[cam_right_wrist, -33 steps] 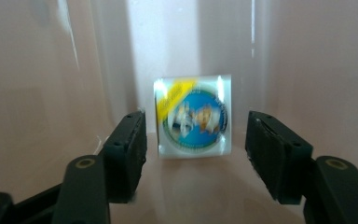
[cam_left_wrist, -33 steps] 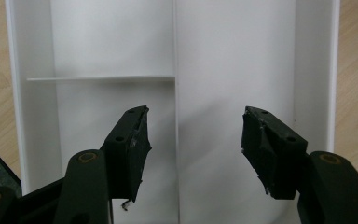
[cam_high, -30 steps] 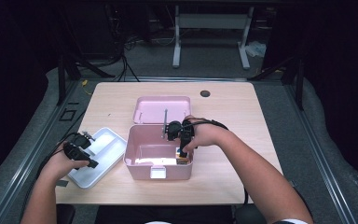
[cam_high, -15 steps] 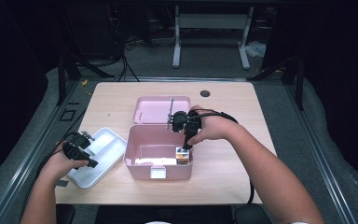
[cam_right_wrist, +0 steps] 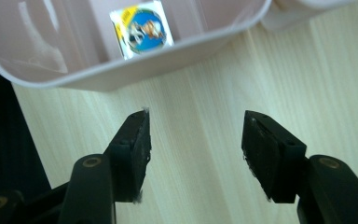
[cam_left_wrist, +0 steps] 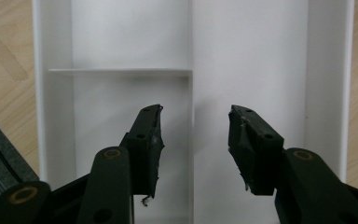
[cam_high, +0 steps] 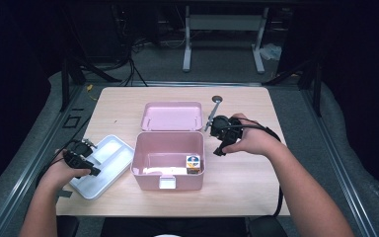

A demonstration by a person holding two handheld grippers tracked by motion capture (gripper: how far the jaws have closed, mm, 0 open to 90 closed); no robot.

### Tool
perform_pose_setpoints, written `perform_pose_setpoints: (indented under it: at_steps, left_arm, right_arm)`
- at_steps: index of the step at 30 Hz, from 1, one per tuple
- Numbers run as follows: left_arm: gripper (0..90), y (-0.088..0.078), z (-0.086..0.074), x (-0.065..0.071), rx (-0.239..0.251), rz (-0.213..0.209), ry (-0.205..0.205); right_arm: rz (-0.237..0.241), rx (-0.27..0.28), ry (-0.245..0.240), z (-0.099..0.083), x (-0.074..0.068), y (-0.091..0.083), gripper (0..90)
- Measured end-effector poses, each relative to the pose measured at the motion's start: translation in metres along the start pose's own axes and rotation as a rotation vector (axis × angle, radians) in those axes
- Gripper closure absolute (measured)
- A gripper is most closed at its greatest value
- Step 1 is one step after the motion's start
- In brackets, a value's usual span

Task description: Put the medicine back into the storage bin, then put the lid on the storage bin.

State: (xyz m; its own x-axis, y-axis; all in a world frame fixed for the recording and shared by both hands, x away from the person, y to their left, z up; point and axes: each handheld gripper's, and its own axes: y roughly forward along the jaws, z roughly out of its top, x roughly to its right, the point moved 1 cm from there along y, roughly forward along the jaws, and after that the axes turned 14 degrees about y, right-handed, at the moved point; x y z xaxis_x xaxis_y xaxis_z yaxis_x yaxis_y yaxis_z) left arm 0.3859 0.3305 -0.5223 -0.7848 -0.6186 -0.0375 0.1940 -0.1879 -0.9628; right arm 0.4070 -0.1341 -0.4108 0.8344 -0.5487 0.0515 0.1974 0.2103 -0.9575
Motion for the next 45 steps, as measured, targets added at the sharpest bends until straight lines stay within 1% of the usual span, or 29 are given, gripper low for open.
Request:
perform_pose_setpoints:
  at_steps: [2, 4, 6, 7, 8, 10, 12, 13, 16, 20, 21, 22, 23, 24, 26, 28, 29, 30, 32, 33, 34, 35, 36, 37, 39, 40, 41, 44, 45]
  left_arm:
    - [60.4, 0.002, 0.002, 0.001, -0.003, -0.013, -0.004]
    - [62.6, 0.002, 0.004, 0.001, -0.008, -0.009, -0.002]
    - [64.7, 0.001, 0.007, 0.0, -0.007, 0.002, 0.001]
    - [66.8, 0.001, 0.008, 0.0, -0.014, 0.003, 0.003]
    - [68.5, 0.001, 0.009, 0.0, -0.022, 0.002, 0.009]
    - [70.0, 0.002, 0.011, 0.0, -0.027, -0.003, 0.01]
    - [72.5, 0.004, 0.011, -0.001, -0.035, -0.013, 0.007]
    - [73.3, 0.005, 0.012, -0.001, -0.037, -0.02, 0.007]
    - [76.7, 0.005, 0.013, -0.003, -0.046, -0.026, 0.003]
    - [81.1, 0.004, 0.014, -0.005, -0.055, -0.027, 0.005]
    - [82.6, 0.002, 0.014, -0.006, -0.054, -0.031, 0.002]
    - [83.5, 0.002, 0.014, -0.006, -0.054, -0.031, 0.002]
    - [84.0, 0.002, 0.015, -0.007, -0.061, -0.033, 0.002]
    - [84.3, 0.002, 0.015, -0.007, -0.068, -0.034, 0.003]
    - [85.2, 0.003, 0.017, -0.007, -0.082, -0.038, 0.004]
    - [86.2, 0.004, 0.019, -0.008, -0.095, -0.039, 0.01]
    - [86.4, 0.005, 0.02, -0.009, -0.109, -0.043, 0.01]
    - [86.6, 0.006, 0.022, -0.009, -0.115, -0.044, 0.008]
    - [87.4, 0.007, 0.024, -0.01, -0.128, -0.049, 0.009]
    - [87.4, 0.008, 0.025, -0.011, -0.132, -0.054, 0.012]
    - [87.5, 0.009, 0.025, -0.012, -0.129, -0.056, 0.006]
    - [88.1, 0.011, 0.026, -0.013, -0.132, -0.061, 0.005]
    - [88.1, 0.012, 0.026, -0.013, -0.132, -0.066, 0.003]
    - [88.1, 0.013, 0.027, -0.014, -0.136, -0.071, 0.004]
    - [88.0, 0.014, 0.028, -0.014, -0.144, -0.074, 0.005]
    - [88.0, 0.015, 0.029, -0.015, -0.153, -0.077, 0.009]
    - [88.1, 0.015, 0.029, -0.015, -0.158, -0.076, 0.01]
    - [88.1, 0.017, 0.031, -0.014, -0.173, -0.073, 0.018]
    - [88.1, 0.018, 0.031, -0.014, -0.174, -0.071, 0.014]
  right_arm:
    - [0.0, -0.001, 0.026, -0.009, 0.003, 0.008, 41.8]
    - [-0.009, 0.004, 0.046, -0.017, 0.004, 0.016, 41.8]
    - [0.0, 0.007, 0.08, -0.023, 0.003, 0.025, 41.8]
    - [-0.011, 0.012, 0.086, -0.026, 0.004, 0.029, 41.9]
    - [-0.006, 0.012, 0.107, -0.029, 0.003, 0.033, 42.1]
    - [0.009, 0.01, 0.137, -0.034, 0.002, 0.043, 42.3]
    - [0.002, 0.016, 0.152, -0.038, 0.002, 0.051, 42.6]
    - [0.003, 0.022, 0.171, -0.04, 0.001, 0.054, 42.9]
    - [0.007, 0.041, 0.213, -0.045, 0.001, 0.062, 43.6]
    - [-0.012, 0.054, 0.245, -0.051, 0.001, 0.068, 44.1]
    - [-0.005, 0.06, 0.255, -0.053, 0.001, 0.068, 44.2]
    - [-0.011, 0.078, 0.269, -0.054, 0.0, 0.068, 44.2]
    - [-0.003, 0.095, 0.287, -0.057, -0.001, 0.069, 44.3]
    - [-0.017, 0.106, 0.288, -0.058, -0.002, 0.069, 44.3]
    - [-0.016, 0.121, 0.302, -0.061, -0.005, 0.071, 44.3]
    - [-0.012, 0.132, 0.311, -0.064, -0.006, 0.075, 44.3]
    - [-0.007, 0.138, 0.314, -0.065, -0.007, 0.076, 44.5]
    - [-0.009, 0.148, 0.325, -0.066, -0.008, 0.078, 44.5]
    - [0.004, 0.156, 0.332, -0.067, -0.008, 0.08, 44.5]
    - [-0.01, 0.152, 0.331, -0.068, -0.008, 0.082, 44.5]
    - [-0.005, 0.151, 0.34, -0.069, -0.008, 0.083, 44.5]
    - [-0.017, 0.144, 0.331, -0.07, -0.008, 0.085, 44.4]
    - [-0.009, 0.146, 0.332, -0.071, -0.008, 0.087, 44.4]
    - [-0.022, 0.139, 0.332, -0.072, -0.008, 0.088, 44.4]
    - [-0.023, 0.133, 0.337, -0.073, -0.009, 0.09, 44.4]
    - [-0.03, 0.138, 0.329, -0.074, -0.009, 0.091, 44.4]
    - [-0.034, 0.141, 0.331, -0.075, -0.01, 0.092, 44.4]
    - [-0.026, 0.143, 0.326, -0.076, -0.01, 0.094, 44.5]
    - [-0.027, 0.142, 0.331, -0.076, -0.011, 0.095, 44.6]
